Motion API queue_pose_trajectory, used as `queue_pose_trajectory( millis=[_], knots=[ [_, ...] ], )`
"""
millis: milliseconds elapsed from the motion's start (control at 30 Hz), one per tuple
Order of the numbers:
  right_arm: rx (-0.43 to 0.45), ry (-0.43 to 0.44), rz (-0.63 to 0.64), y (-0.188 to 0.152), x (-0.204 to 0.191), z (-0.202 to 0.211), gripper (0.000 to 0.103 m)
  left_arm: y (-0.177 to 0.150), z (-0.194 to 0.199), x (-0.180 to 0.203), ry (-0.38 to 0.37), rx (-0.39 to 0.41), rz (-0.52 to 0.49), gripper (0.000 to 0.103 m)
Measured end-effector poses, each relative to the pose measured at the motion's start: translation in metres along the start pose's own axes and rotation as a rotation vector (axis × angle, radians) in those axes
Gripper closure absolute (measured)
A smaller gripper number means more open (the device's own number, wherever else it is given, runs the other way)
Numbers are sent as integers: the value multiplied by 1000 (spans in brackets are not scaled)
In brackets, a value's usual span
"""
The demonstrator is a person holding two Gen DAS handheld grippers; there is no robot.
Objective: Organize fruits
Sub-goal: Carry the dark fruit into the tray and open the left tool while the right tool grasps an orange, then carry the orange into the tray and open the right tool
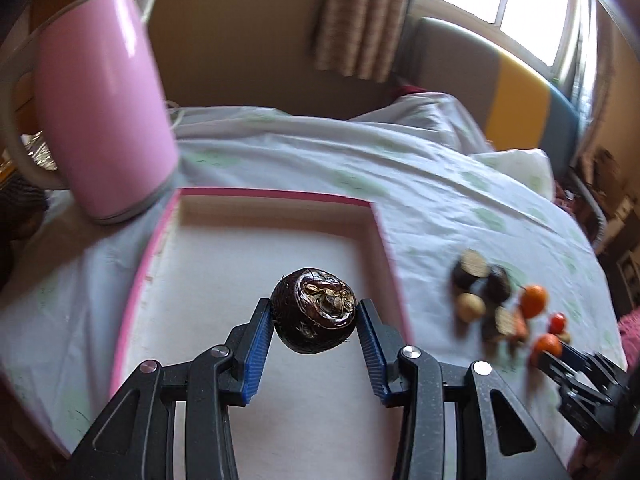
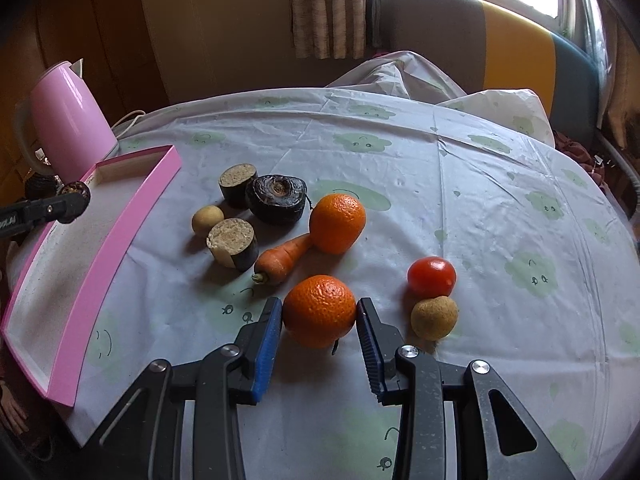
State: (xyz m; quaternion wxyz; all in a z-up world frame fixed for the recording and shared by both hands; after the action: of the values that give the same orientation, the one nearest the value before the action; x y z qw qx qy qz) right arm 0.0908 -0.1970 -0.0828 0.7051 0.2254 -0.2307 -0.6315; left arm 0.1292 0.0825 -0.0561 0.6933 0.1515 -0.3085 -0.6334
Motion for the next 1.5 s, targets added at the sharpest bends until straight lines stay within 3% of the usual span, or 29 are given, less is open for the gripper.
queue_pose_trajectory(
  millis=[167,267,300,333,533,767,1233,1500],
  knots=[
    [2,-25,19,0,-3,0,65,2,-10,-32,66,-23,51,59],
    [-2,-30,23,1,-4,1,65,-2,-4,-35,78,0,66,43],
    [-2,-31,25,1,-4,1,65,-3,-1,-35,82,12,66,33],
    [-3,-32,24,1,-4,1,65,-5,1,-34,82,20,67,31],
    [2,-42,11,2,-5,5,65,-15,18,-23,77,37,59,31],
    [51,11,5,7,-16,31,65,-30,35,-9,69,52,16,31],
    [35,247,124,13,-111,48,65,-50,52,-6,32,66,8,31],
    [24,321,161,23,-150,48,65,-56,58,-21,49,72,40,31]
  ],
)
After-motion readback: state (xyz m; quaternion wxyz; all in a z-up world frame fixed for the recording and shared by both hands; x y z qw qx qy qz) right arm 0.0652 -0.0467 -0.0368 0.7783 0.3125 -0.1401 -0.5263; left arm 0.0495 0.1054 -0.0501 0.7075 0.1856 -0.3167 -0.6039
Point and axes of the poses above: each gripper's, at about its wrist camera, not at the fingertips, and z roughly against the way its jaws point, x to its right, y to its top, the point moved 4 cm from there along -z, roughly the way its jaws point, and after that the axes turned 9 degrees about -y, right-handed, at the moved point
